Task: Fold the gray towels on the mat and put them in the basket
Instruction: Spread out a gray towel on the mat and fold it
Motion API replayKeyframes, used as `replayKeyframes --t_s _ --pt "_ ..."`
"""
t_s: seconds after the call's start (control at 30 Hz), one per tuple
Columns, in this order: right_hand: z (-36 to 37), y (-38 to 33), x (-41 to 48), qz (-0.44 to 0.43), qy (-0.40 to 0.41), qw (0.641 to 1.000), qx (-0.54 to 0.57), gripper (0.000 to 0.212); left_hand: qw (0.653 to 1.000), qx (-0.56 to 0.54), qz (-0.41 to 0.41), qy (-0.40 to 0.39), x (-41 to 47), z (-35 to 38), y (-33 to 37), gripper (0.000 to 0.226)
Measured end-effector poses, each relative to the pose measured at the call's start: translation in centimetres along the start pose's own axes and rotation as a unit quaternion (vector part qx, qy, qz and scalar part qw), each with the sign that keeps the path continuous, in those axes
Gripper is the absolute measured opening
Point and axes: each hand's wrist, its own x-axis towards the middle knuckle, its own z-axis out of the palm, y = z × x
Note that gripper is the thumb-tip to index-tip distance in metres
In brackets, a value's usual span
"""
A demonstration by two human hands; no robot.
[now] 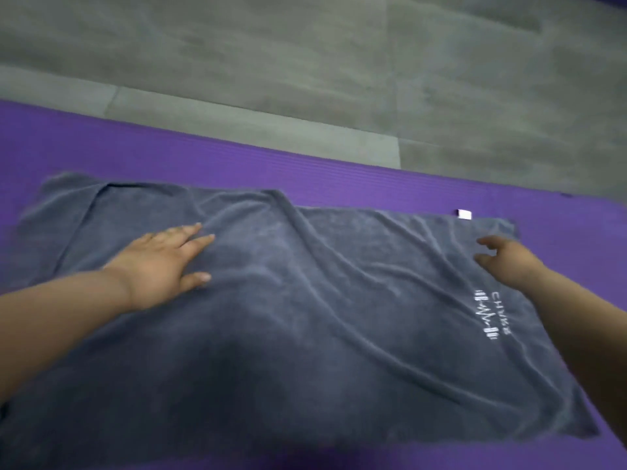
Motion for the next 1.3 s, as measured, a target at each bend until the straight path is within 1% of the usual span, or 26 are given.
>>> replayKeyframes --t_s 0.07,0.13,0.2,0.27,0.3,0.37,0.43,0.47,0.5,0.57,0.6,0.63,0.67,0.7,0.77,0.8,0.83,0.9,0.93,1.0,1.1,1.13,1.2,1.3 --pt "0.6 2.9 2.4 0.046 0.024 0.996 0.07 0.043 0.998 -0.022 0.054 0.006 2.3 -1.2 5.2 0.063" --pt "1.6 4.8 4.5 0.08 0.068 0.988 0.117 0.041 0.997 -0.048 0.062 -0.008 4.4 -0.6 9.6 0.057" --pt "2.5 6.0 5.9 0.09 0.099 0.983 0.127 0.041 0.994 -0.099 0.037 -0.022 5.3 0.3 13.3 0.058" --pt "2.9 6.7 7.3 0.08 0.111 0.983 0.122 0.045 0.991 -0.13 -0.01 -0.027 5.7 1.7 15.3 0.064" --pt "2.9 6.9 8.3 0.081 0.118 0.981 0.128 0.049 0.991 -0.129 -0.021 -0.028 5.8 2.3 15.9 0.066" --pt "2.6 7.8 10.4 0.096 0.123 0.974 0.163 0.058 0.996 -0.068 -0.024 -0.044 5.6 3.3 16.8 0.063" --pt "2.2 8.7 12.2 0.112 0.109 0.967 0.204 0.069 1.0 -0.004 0.005 -0.009 5.6 3.2 17.5 0.056" --pt "2.1 9.0 12.8 0.123 0.107 0.964 0.209 0.072 1.0 -0.003 0.011 -0.01 5.8 3.1 17.4 0.057" --pt "1.9 9.3 13.4 0.136 0.113 0.962 0.209 0.072 0.999 0.006 0.017 -0.026 5.9 3.1 17.2 0.06" --pt "1.4 10.0 14.6 0.157 0.126 0.956 0.214 0.061 0.999 0.018 0.014 -0.023 6.0 3.0 17.3 0.065" --pt "1.1 10.2 15.2 0.156 0.125 0.955 0.22 0.051 0.999 0.006 0.003 -0.037 6.0 2.3 17.9 0.075" --pt "0.9 10.3 15.6 0.146 0.128 0.954 0.228 0.042 0.997 -0.025 -0.016 -0.069 6.3 1.8 18.4 0.093" --pt "0.5 10.5 15.9 0.135 0.145 0.952 0.235 0.036 0.995 -0.048 -0.043 -0.08 6.6 1.7 18.7 0.11" --pt "0.1 10.7 16.2 0.128 0.175 0.945 0.245 0.033 0.993 -0.042 -0.06 -0.089 6.9 2.0 18.9 0.116" --pt "-0.4 11.1 16.6 0.126 0.227 0.924 0.28 0.034 0.987 -0.031 -0.094 -0.13 7.3 2.1 19.5 0.107" --pt "-0.3 11.2 16.6 0.12 0.229 0.92 0.295 0.037 0.984 -0.017 -0.099 -0.146 7.4 2.0 19.8 0.101" --pt "0.1 11.2 16.2 0.113 0.215 0.922 0.301 0.045 0.983 -0.016 -0.102 -0.152 7.4 2.1 20.0 0.097" --pt "1.2 12.2 15.5 0.105 0.179 0.93 0.302 0.068 0.981 -0.026 -0.111 -0.154 7.6 2.0 20.0 0.095" --pt "1.7 12.7 14.8 0.107 0.174 0.934 0.294 0.072 0.98 -0.028 -0.116 -0.16 7.5 2.0 19.9 0.096" --pt "2.6 14.1 13.1 0.12 0.177 0.935 0.283 0.066 0.982 -0.039 -0.109 -0.152 7.3 1.9 19.8 0.095" --pt "3.6 17.9 9.5 0.164 0.172 0.938 0.251 0.057 0.982 -0.054 -0.103 -0.146 7.3 2.1 20.0 0.09" --pt "4.1 19.2 7.8 0.182 0.17 0.934 0.254 0.054 0.984 -0.052 -0.101 -0.137 7.2 2.3 20.0 0.088" --pt "5.4 21.7 4.4 0.224 0.167 0.914 0.294 0.045 0.988 -0.047 -0.093 -0.116 6.9 2.5 19.9 0.087" --pt "8.2 25.1 -0.2 0.301 0.135 0.882 0.337 0.035 0.99 -0.064 -0.085 -0.092 6.8 2.7 19.9 0.085"
